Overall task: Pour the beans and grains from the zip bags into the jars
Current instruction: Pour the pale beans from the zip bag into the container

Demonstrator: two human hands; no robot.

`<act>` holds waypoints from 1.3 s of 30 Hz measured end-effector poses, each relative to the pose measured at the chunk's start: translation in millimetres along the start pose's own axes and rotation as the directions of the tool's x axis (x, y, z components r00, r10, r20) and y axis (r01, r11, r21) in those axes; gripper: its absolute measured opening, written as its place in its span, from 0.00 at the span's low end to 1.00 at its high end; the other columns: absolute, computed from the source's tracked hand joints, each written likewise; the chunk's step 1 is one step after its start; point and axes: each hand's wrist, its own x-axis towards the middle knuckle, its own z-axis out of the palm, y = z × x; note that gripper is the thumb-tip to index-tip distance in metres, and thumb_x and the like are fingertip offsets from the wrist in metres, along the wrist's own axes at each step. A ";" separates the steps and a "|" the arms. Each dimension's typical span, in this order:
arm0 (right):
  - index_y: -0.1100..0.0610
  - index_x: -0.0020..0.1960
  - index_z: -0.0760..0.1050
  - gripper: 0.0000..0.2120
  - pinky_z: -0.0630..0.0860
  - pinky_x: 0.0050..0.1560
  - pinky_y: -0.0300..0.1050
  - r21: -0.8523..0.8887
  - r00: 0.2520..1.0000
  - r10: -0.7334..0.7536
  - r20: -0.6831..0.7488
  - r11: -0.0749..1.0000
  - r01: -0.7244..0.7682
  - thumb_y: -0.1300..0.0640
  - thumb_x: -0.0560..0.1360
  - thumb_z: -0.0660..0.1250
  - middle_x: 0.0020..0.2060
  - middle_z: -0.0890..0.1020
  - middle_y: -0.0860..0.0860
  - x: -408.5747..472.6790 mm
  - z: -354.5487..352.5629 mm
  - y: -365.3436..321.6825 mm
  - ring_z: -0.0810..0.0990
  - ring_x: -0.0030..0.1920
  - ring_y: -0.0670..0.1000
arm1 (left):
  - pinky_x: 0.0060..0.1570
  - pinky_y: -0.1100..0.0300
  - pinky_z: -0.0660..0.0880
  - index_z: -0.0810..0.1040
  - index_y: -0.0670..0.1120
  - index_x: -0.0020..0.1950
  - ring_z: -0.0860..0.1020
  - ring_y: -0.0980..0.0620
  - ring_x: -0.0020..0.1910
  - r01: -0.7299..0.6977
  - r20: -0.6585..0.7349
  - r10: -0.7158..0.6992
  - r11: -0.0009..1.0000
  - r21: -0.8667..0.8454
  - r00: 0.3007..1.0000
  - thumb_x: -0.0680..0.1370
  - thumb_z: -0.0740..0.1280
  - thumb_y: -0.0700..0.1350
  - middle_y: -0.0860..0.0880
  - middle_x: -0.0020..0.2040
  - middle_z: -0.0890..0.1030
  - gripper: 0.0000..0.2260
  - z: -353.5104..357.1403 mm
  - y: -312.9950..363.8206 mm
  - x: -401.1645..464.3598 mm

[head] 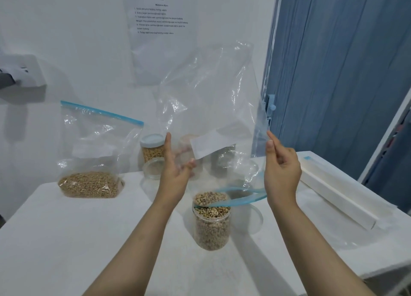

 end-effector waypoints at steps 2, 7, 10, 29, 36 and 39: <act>0.39 0.63 0.77 0.12 0.70 0.49 0.27 -0.005 1.000 0.001 -0.006 1.000 -0.002 0.47 0.81 0.64 0.41 0.71 0.48 -0.3 -2.5 0.5 0.73 0.40 0.41 | 0.49 0.54 0.81 0.51 0.74 0.71 0.82 0.51 0.48 -0.012 0.009 0.012 1.000 0.028 1.000 0.81 0.64 0.34 0.54 0.62 0.76 0.39 -0.5 1.7 1.7; 0.38 0.62 0.77 0.11 0.69 0.49 0.29 -0.001 1.000 -0.001 -0.026 1.000 0.001 0.47 0.81 0.64 0.39 0.69 0.46 1.4 -8.3 0.5 0.72 0.39 0.42 | 0.48 0.55 0.81 0.52 0.75 0.71 0.81 0.53 0.46 -0.035 0.028 0.033 0.996 0.077 0.999 0.81 0.62 0.31 0.52 0.62 0.75 0.40 0.5 8.6 4.8; 0.37 0.62 0.76 0.11 0.69 0.48 0.27 0.008 1.000 -0.005 -0.026 1.000 0.005 0.47 0.81 0.64 0.39 0.70 0.45 3.6 -11.2 -1.0 0.72 0.38 0.42 | 0.49 0.54 0.82 0.53 0.75 0.70 0.81 0.54 0.45 -0.056 0.041 0.052 0.995 0.079 0.998 0.80 0.62 0.31 0.52 0.61 0.75 0.40 2.8 15.5 6.8; 0.45 0.65 0.78 0.14 0.69 0.46 0.26 0.037 0.999 0.006 -0.036 0.999 -0.004 0.48 0.81 0.64 0.42 0.72 0.48 3.3 -15.0 9.9 0.74 0.42 0.44 | 0.47 0.58 0.81 0.53 0.73 0.70 0.81 0.52 0.48 -0.062 0.067 0.056 0.994 0.087 0.996 0.80 0.63 0.33 0.55 0.62 0.75 0.38 7.4 22.5 9.1; 0.43 0.65 0.77 0.13 0.70 0.47 0.27 0.062 0.999 -0.013 -0.031 0.998 0.015 0.49 0.81 0.65 0.40 0.69 0.46 5.3 -15.6 13.9 0.72 0.40 0.42 | 0.49 0.56 0.81 0.53 0.73 0.71 0.81 0.52 0.48 -0.065 0.075 0.057 0.992 0.113 0.996 0.80 0.64 0.33 0.57 0.62 0.75 0.38 9.5 19.8 10.1; 0.42 0.64 0.77 0.12 0.70 0.48 0.28 0.066 0.999 -0.024 -0.029 0.997 0.026 0.50 0.81 0.65 0.41 0.70 0.49 6.7 -15.7 16.9 0.71 0.39 0.41 | 0.50 0.56 0.81 0.53 0.74 0.70 0.81 0.54 0.48 -0.067 0.075 0.058 0.991 0.116 0.995 0.80 0.64 0.34 0.57 0.62 0.75 0.38 11.1 18.4 10.4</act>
